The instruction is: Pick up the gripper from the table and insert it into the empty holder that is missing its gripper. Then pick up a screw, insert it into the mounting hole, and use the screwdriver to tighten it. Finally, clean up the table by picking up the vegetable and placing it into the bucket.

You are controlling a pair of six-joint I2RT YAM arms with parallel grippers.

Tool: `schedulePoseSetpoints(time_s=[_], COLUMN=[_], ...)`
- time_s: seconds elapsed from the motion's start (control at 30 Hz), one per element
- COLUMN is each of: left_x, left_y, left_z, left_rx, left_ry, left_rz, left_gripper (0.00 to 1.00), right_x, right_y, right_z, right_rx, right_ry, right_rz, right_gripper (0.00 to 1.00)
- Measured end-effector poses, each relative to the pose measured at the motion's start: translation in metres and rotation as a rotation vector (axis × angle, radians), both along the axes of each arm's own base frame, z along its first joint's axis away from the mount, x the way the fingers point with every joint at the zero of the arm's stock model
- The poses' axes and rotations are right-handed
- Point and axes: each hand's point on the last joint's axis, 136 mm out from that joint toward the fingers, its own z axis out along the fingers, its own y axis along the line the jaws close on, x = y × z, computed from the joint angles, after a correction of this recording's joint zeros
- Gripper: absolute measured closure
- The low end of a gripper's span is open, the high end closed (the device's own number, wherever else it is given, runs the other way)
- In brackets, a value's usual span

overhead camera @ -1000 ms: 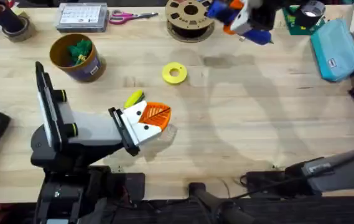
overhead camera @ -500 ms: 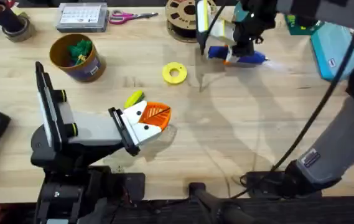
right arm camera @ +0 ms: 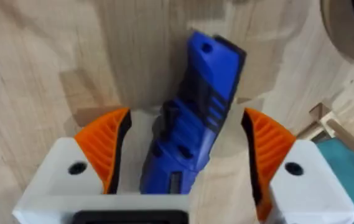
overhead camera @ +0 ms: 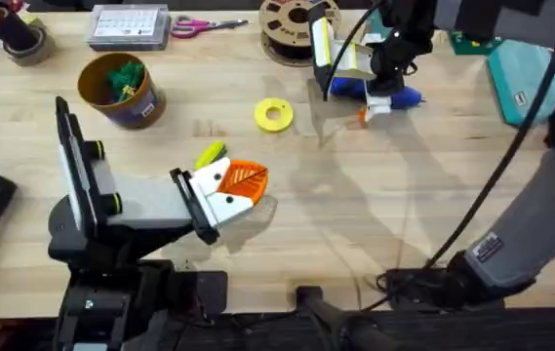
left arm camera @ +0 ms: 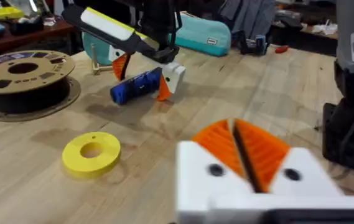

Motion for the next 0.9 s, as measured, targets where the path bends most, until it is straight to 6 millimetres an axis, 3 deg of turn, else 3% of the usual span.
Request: schedulePoseSetpoints(time_s=[0.1, 0.2, 0.23, 0.43, 0.63, 0.73, 0.9], left_x=[0.0, 0.0, 0.0, 0.003, 0.02, 0.027, 0.034], left_y=[0.0, 0.0, 0.0, 0.002, 0.013, 0.02, 0.031], left_z=[0.0, 0.0, 0.0, 0.002, 0.029, 0.031, 0.049], left_rx=[0.001, 0.001, 0.0, 0.002, -0.047, -0.054, 0.0], left_ry=[-0.001, -0.001, 0.001, -0.014, -0.105, -0.032, 0.094], left_rz=[0.0, 0.0, 0.0, 0.019, 0.135, 0.206, 0.298], left_gripper=[0.569, 0.089, 0.034, 0.015, 0.017, 0.017, 0.017], right_x=[-0.002, 0.0, 0.001, 0.003, 0.017, 0.006, -0.029], right_y=[-0.001, 0.0, 0.0, 0.01, 0.028, 0.029, 0.024], right_z=[0.005, 0.029, 0.041, 0.123, 0.206, 0.24, 0.271], right_rx=[0.003, 0.024, 0.036, 0.192, 0.503, 0.647, 0.791], right_ry=[-0.003, -0.056, -0.085, -0.271, -0.441, -0.456, -0.408], right_rz=[-0.013, -0.049, -0.066, -0.191, -0.427, -0.578, -0.778], right_gripper=[0.005, 0.005, 0.005, 0.005, 0.005, 0.005, 0.006])
